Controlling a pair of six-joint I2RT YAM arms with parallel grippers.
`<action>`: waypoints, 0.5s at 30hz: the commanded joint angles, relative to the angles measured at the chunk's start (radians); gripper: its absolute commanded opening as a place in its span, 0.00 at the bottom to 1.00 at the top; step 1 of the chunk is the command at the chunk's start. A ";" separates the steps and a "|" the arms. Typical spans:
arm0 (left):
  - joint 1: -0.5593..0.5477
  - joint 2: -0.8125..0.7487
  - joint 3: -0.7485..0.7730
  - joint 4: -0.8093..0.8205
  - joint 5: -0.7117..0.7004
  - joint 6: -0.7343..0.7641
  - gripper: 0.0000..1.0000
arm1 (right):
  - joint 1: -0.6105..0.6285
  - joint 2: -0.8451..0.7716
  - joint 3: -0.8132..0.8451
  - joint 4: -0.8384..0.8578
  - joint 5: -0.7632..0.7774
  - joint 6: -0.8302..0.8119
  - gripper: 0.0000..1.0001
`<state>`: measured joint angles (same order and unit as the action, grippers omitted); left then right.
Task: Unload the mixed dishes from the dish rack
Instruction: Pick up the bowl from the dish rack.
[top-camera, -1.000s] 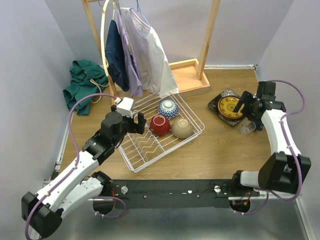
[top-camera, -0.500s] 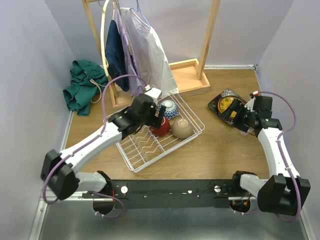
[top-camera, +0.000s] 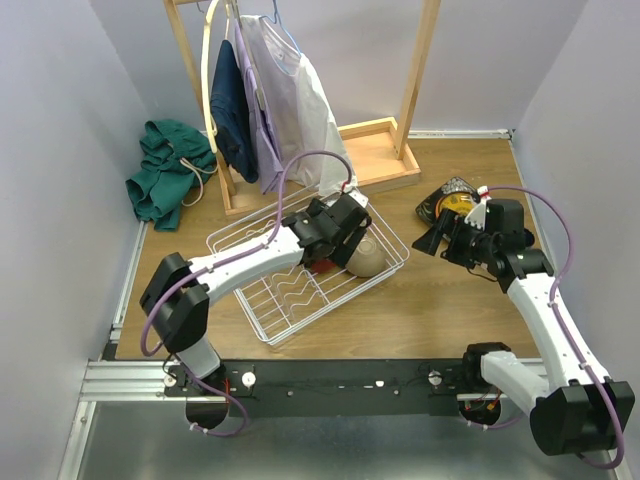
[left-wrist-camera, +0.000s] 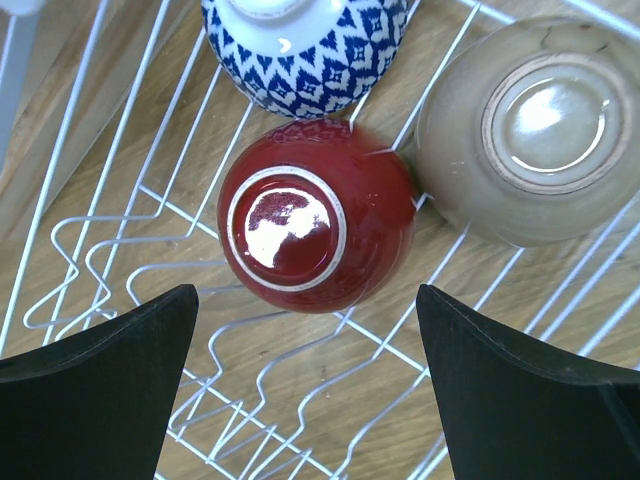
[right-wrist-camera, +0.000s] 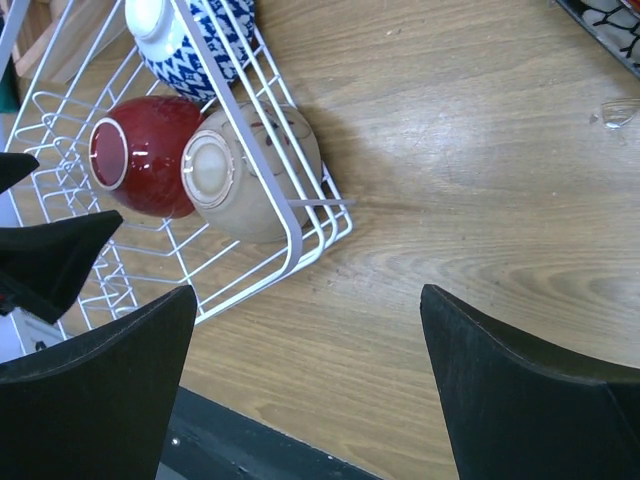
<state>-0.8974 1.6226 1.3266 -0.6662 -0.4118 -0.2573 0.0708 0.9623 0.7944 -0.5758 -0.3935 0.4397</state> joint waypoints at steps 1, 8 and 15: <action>-0.008 0.062 0.023 -0.013 -0.119 0.104 0.99 | 0.004 -0.002 -0.014 0.039 0.100 -0.021 1.00; 0.003 0.108 -0.020 0.117 -0.148 0.213 0.99 | 0.003 0.029 -0.035 0.022 0.182 0.019 1.00; 0.034 0.178 0.032 0.074 -0.240 0.126 0.99 | 0.004 0.062 -0.012 0.045 0.133 -0.019 1.00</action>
<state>-0.8932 1.7432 1.3201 -0.5930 -0.5350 -0.0902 0.0708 0.9951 0.7761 -0.5606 -0.2611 0.4450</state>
